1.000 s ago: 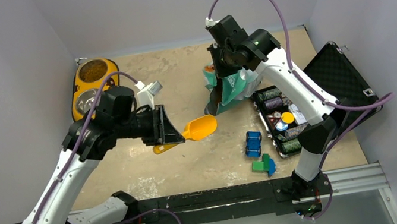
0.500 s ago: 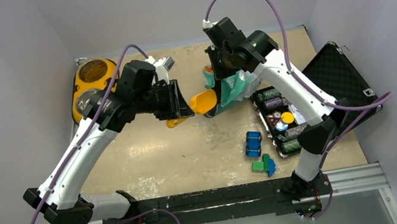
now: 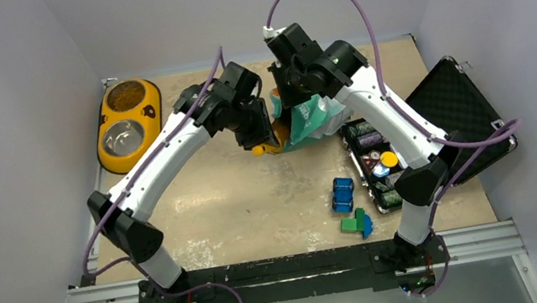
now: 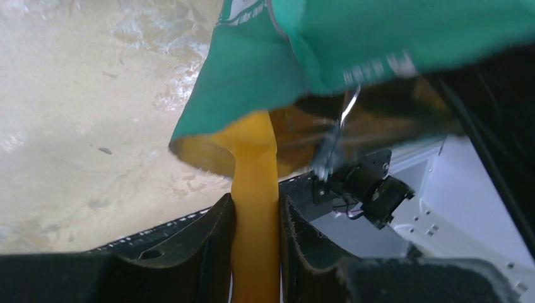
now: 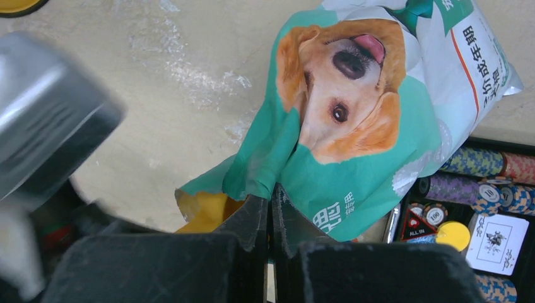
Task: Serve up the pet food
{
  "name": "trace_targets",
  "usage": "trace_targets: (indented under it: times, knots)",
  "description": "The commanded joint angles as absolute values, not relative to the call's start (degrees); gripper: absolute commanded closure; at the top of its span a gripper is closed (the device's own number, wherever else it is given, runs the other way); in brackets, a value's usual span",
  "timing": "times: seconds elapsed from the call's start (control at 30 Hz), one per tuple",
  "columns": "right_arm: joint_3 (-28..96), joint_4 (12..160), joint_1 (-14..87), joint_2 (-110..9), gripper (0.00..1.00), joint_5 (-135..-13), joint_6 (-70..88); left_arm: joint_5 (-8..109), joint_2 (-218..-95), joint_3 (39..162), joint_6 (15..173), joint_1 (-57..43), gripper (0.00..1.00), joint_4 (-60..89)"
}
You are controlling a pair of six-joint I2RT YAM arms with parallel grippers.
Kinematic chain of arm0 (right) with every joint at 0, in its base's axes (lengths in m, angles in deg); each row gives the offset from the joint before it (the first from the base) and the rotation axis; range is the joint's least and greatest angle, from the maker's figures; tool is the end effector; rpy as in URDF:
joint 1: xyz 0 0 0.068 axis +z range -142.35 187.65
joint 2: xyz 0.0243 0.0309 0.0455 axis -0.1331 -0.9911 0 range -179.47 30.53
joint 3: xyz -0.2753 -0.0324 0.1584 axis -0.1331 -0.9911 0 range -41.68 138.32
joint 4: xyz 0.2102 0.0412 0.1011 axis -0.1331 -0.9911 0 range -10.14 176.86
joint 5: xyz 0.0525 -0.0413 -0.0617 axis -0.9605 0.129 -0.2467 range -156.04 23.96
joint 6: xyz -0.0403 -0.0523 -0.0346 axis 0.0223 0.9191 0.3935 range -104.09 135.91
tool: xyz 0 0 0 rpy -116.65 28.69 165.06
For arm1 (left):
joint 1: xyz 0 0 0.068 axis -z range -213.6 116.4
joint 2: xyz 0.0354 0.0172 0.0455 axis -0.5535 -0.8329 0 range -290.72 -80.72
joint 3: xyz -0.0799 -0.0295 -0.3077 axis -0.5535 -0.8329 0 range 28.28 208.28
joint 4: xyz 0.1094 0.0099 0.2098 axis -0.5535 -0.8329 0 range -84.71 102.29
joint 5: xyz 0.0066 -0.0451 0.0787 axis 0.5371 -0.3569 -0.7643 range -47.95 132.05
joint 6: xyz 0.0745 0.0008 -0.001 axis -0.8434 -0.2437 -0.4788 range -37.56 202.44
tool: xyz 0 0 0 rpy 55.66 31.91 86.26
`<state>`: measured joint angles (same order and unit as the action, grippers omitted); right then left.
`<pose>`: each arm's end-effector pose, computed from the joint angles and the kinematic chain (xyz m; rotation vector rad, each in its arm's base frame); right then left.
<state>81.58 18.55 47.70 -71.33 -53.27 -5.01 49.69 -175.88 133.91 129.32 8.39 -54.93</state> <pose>0.2829 0.2197 0.4556 -0.2911 2.3595 0.2465 0.2371 -0.2246 0.4090 -0.0618 2.7326 -0.7015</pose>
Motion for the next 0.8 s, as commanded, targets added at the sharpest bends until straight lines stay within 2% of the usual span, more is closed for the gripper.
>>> trace_targets:
  times: [0.0,0.13,0.27,0.47,0.67,0.77]
  knots:
    - [88.45,23.37,50.98,-67.40,1.00,-54.70,-6.09,51.82,-177.76,132.58,143.68,6.17,1.00,-55.60]
    - [88.58,22.67,51.97,-67.31,1.00,-54.29,-6.28,53.40,-175.63,125.17,152.20,4.66,1.00,-48.48]
    - [88.10,22.32,52.12,-66.53,1.00,-54.13,-6.67,57.52,-171.75,111.73,162.73,1.66,1.00,-34.82]
    - [87.07,21.58,52.12,-65.75,1.00,-54.36,-7.52,58.84,-179.49,113.26,165.21,1.36,1.00,-31.57]
    - [88.78,19.75,52.03,-66.32,1.00,-55.30,-8.71,66.52,-193.25,107.68,162.30,-0.40,1.00,2.03]
    - [89.18,18.75,51.92,-66.43,1.00,-53.16,-7.46,66.66,-193.83,102.62,158.20,-0.98,1.00,15.16]
